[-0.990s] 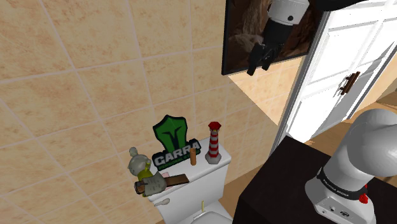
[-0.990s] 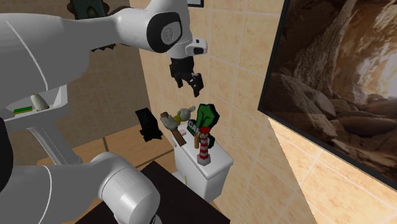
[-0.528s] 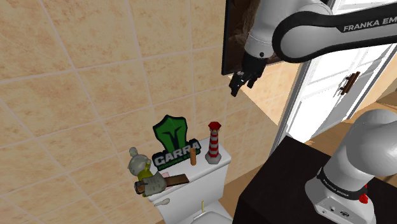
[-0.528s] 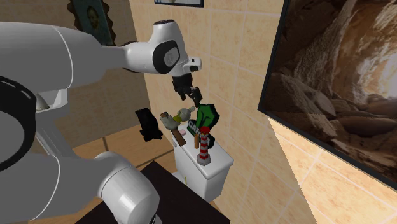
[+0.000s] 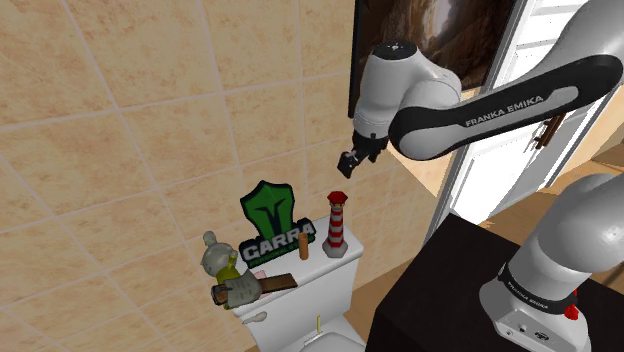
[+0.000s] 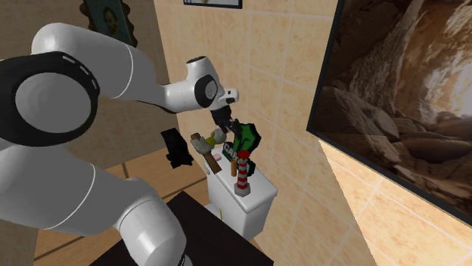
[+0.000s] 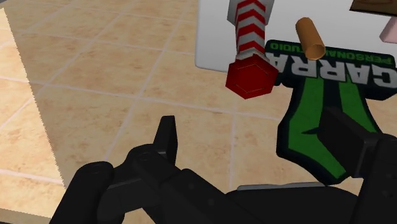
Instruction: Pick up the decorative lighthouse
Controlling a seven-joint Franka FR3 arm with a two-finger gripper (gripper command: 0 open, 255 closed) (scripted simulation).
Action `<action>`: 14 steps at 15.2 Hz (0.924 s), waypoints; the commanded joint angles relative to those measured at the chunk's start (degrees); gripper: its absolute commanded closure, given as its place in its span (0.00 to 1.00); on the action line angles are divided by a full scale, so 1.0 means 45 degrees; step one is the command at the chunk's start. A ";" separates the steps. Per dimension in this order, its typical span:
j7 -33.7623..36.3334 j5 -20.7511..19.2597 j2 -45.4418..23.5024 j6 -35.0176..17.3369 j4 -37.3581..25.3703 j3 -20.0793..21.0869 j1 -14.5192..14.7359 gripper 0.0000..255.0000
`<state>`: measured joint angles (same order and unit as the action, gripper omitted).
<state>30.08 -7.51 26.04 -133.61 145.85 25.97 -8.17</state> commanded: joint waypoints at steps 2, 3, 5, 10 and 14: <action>0.1778 -0.1665 -0.1515 -0.1124 -0.0103 0.1229 -0.1030 0.00; 0.2459 -0.2378 -0.2043 -0.1379 -0.0205 0.1645 -0.1435 0.00; 0.4019 -0.4090 -0.3199 -0.1706 -0.0514 0.2480 -0.2290 0.00; 0.8472 -0.9418 -0.6754 -0.1024 -0.1903 0.3422 -0.3293 0.00; 0.9363 -1.0462 -0.7523 -0.1005 -0.2041 0.3110 -0.3024 0.00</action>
<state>71.03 -53.14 -6.74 -138.22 136.99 40.21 -21.97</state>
